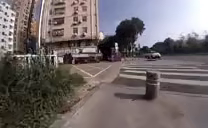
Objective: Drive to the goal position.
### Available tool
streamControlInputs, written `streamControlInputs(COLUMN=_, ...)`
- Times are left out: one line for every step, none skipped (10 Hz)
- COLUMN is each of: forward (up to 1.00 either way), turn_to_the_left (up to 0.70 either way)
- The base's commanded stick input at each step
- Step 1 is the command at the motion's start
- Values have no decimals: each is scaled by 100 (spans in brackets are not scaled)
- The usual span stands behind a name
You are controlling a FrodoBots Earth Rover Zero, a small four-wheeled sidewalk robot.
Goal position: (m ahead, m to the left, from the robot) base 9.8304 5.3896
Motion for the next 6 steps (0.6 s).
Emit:
streamControlInputs(forward=70, turn_to_the_left=0)
streamControlInputs(forward=70, turn_to_the_left=0)
streamControlInputs(forward=70, turn_to_the_left=0)
streamControlInputs(forward=70, turn_to_the_left=0)
streamControlInputs(forward=70, turn_to_the_left=0)
streamControlInputs(forward=70, turn_to_the_left=0)
